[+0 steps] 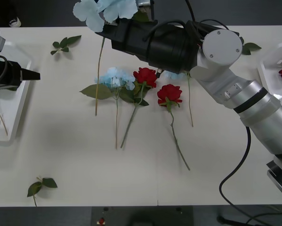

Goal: Put the red flowers into the right box and the blue flowers into the left box

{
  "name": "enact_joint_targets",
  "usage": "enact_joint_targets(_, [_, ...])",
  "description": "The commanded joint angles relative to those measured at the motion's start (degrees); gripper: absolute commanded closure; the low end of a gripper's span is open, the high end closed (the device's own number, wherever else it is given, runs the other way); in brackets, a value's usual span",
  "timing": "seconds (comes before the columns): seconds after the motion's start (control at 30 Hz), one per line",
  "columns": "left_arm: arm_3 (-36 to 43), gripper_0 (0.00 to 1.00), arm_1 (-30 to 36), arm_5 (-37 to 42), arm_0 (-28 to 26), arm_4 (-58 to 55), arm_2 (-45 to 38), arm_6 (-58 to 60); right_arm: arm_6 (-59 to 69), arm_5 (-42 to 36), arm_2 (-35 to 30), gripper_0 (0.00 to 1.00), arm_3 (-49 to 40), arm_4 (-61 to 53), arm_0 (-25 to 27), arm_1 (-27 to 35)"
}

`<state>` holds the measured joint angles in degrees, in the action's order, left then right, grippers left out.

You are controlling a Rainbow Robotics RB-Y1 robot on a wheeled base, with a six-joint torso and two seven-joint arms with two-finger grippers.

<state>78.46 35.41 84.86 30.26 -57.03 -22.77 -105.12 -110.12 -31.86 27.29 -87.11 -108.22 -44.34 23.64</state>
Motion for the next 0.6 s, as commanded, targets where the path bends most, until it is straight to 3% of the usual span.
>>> enact_joint_targets(0.03, [1.4, 0.00, 0.5, 2.4, 1.1, -8.9, -0.2, -2.8, -1.8, 0.0, 0.2, 1.00, -1.2, 0.6, -1.5, 0.2])
enact_joint_targets(0.43, [1.4, 0.00, -2.4, 3.4, 2.4, -33.3, 2.2, -11.8, -1.8, 0.2, 0.2, 1.00, -1.1, 0.6, -1.5, -0.1])
enact_joint_targets(0.6, [1.4, 0.00, -5.6, 3.4, 4.2, -38.3, 4.4, -12.3, -1.8, 0.5, 0.2, 1.00, -1.1, 0.6, -1.5, -0.2])
